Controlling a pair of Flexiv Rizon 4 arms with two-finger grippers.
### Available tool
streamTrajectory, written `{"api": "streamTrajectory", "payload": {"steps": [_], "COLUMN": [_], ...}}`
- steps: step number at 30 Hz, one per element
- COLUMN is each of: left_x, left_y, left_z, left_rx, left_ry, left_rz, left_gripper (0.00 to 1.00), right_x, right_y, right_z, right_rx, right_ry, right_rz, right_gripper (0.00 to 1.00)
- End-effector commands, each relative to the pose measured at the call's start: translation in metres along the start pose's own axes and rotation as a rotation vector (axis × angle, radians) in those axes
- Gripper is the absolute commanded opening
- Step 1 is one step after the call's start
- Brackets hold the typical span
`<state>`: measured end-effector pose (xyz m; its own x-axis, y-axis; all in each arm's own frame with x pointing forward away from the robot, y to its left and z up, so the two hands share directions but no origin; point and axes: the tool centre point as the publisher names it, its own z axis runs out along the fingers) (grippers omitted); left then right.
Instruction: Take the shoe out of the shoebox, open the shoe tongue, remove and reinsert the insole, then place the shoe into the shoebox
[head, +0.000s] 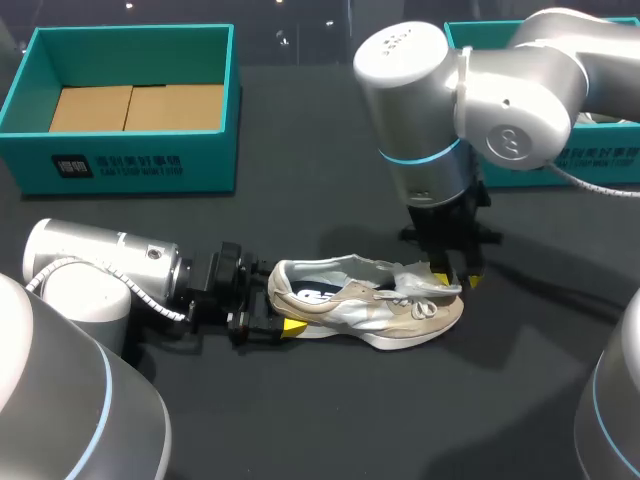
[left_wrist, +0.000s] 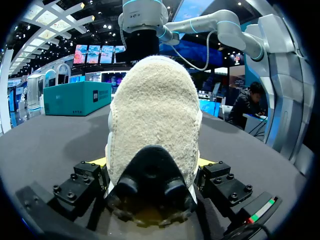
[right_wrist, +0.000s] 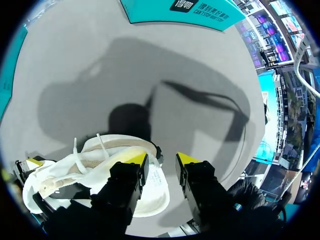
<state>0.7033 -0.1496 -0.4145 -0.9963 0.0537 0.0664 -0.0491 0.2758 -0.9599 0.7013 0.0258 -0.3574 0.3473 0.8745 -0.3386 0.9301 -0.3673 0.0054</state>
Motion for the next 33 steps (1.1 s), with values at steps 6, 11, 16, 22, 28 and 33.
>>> {"api": "streamTrajectory", "payload": {"steps": [6, 11, 16, 22, 28, 33], "left_x": [0.001, 0.001, 0.001, 0.001, 0.001, 0.001], "left_y": [0.000, 0.000, 0.000, 0.000, 0.000, 0.000], "left_z": [-0.001, -0.001, -0.001, -0.001, -0.001, -0.001], "left_rx": [0.000, 0.000, 0.000, 0.000, 0.000, 0.000], "left_ry": [-0.002, -0.002, -0.002, -0.002, -0.002, -0.002], "left_rz": [0.000, 0.000, 0.000, 0.000, 0.000, 0.000], "left_gripper": [0.00, 0.00, 0.00, 0.00, 0.00, 0.00], "right_x": [-0.005, -0.007, -0.005, 0.010, 0.028, 0.044], "right_y": [-0.008, -0.017, -0.026, -0.032, -0.038, -0.044], "right_z": [-0.021, -0.061, -0.100, -0.136, -0.159, -0.171], "right_rx": [-0.036, -0.111, -0.161, -0.257, -0.323, -0.355], "right_ry": [-0.003, 0.023, 0.012, 0.016, 0.038, 0.077], "right_rz": [0.019, -0.017, -0.087, -0.260, -0.488, -0.667], "right_gripper": [0.42, 0.41, 0.41, 0.42, 0.38, 0.16]}}
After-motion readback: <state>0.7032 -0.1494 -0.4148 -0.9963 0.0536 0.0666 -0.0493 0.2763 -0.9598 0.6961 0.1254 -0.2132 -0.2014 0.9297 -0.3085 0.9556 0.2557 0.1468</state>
